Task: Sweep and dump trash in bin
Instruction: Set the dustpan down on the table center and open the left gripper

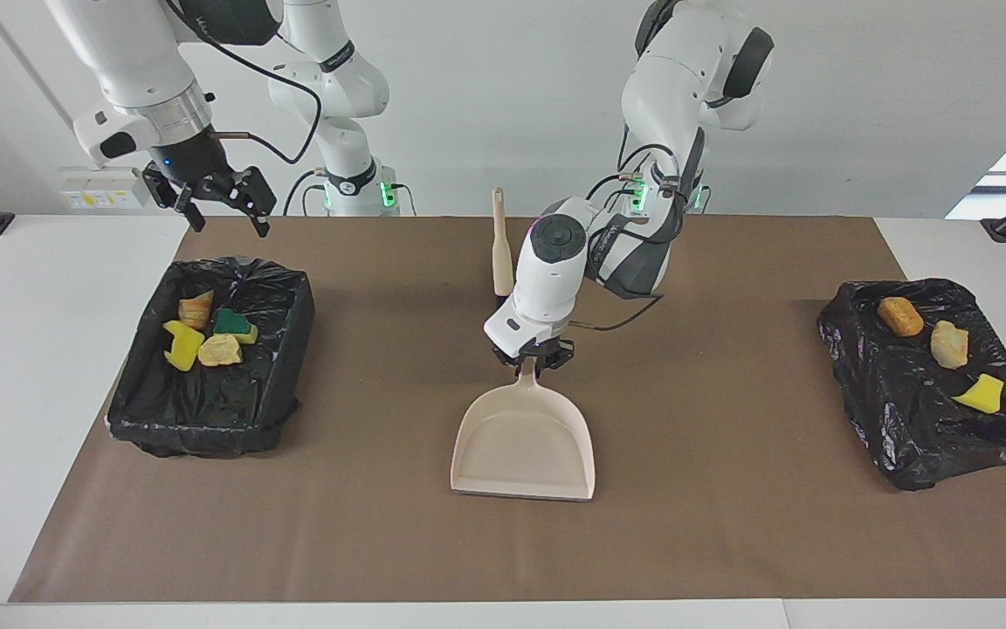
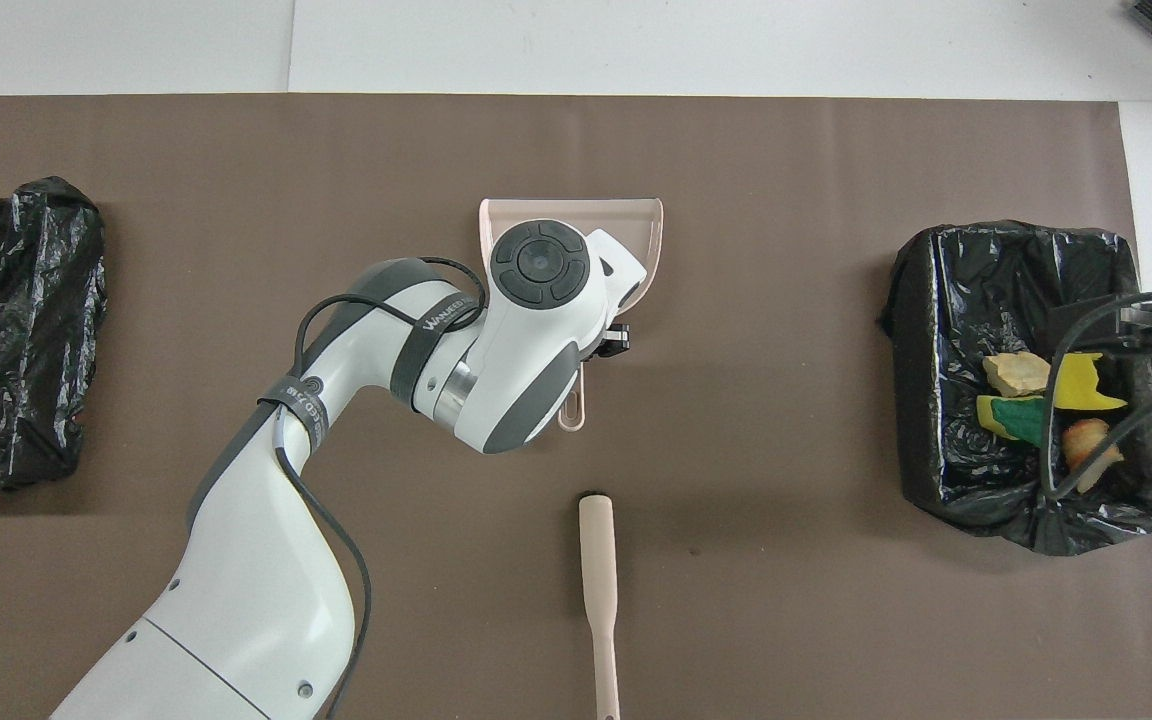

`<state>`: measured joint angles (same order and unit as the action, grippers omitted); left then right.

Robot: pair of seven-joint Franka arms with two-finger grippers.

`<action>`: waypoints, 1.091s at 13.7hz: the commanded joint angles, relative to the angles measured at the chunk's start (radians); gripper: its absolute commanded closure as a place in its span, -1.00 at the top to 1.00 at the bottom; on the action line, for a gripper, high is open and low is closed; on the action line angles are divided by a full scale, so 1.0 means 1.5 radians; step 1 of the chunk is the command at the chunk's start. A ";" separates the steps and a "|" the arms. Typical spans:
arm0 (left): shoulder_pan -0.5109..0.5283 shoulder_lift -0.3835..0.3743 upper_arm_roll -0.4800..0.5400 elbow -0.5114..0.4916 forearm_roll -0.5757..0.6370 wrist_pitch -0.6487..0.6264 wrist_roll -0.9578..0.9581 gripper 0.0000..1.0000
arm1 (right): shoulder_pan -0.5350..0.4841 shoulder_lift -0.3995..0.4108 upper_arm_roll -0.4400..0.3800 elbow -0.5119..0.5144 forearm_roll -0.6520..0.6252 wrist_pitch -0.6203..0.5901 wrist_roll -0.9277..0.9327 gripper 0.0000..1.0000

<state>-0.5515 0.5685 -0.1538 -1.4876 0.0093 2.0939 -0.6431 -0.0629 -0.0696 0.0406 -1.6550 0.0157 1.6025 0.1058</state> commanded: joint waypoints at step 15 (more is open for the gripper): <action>0.152 -0.181 0.011 -0.056 0.016 -0.088 0.266 1.00 | 0.080 -0.001 -0.092 0.001 0.001 -0.013 -0.008 1.00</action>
<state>-0.3864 0.3875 -0.1317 -1.4959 0.0192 1.9870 -0.3461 0.0492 -0.0671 -0.0903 -1.6568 0.0146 1.5971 0.1058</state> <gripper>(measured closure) 0.000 0.000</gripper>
